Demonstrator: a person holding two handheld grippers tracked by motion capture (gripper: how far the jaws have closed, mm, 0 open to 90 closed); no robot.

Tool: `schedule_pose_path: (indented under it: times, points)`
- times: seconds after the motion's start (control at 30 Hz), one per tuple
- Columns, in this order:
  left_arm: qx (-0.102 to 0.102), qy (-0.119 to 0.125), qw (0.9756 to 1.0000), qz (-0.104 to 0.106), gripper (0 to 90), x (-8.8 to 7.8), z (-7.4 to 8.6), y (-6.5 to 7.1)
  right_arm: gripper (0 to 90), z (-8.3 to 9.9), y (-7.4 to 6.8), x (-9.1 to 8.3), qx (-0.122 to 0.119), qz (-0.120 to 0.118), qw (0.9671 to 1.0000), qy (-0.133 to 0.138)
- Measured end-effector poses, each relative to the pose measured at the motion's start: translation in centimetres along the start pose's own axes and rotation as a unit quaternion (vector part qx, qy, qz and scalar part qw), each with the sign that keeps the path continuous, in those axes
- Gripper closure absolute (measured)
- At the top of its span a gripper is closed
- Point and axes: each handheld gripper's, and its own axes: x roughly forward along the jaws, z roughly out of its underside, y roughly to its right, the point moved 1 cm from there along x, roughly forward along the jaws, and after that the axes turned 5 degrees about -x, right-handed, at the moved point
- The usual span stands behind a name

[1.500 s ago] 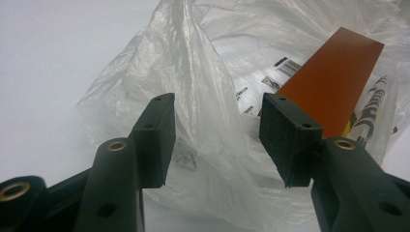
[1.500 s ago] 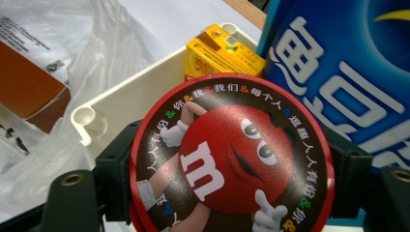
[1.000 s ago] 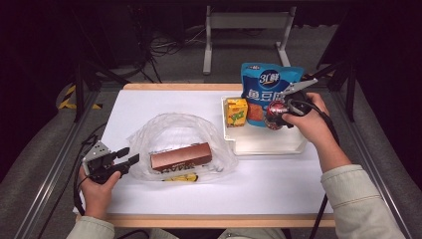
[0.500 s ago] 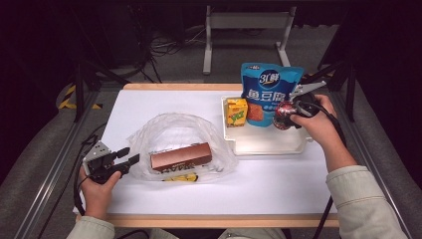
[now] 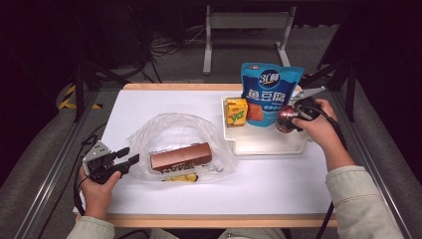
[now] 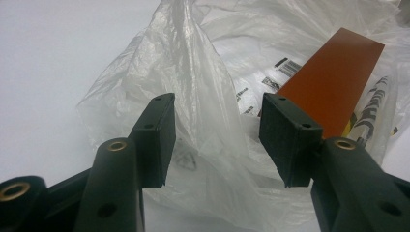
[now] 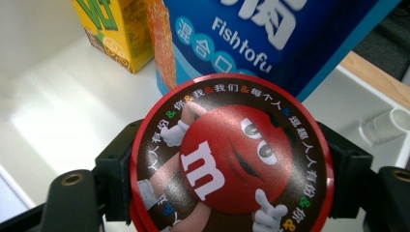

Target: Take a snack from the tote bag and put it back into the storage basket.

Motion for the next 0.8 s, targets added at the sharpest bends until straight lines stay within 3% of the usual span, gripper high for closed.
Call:
schedule_pose_path:
  times: [0.8]
  points:
    - [0.002, -0.001, 1.0, 0.001, 47.7, 0.0, 0.0, -0.1, 25.7, 1.6, 0.1, 2.2, 0.003, -0.008, 0.9995, -0.03]
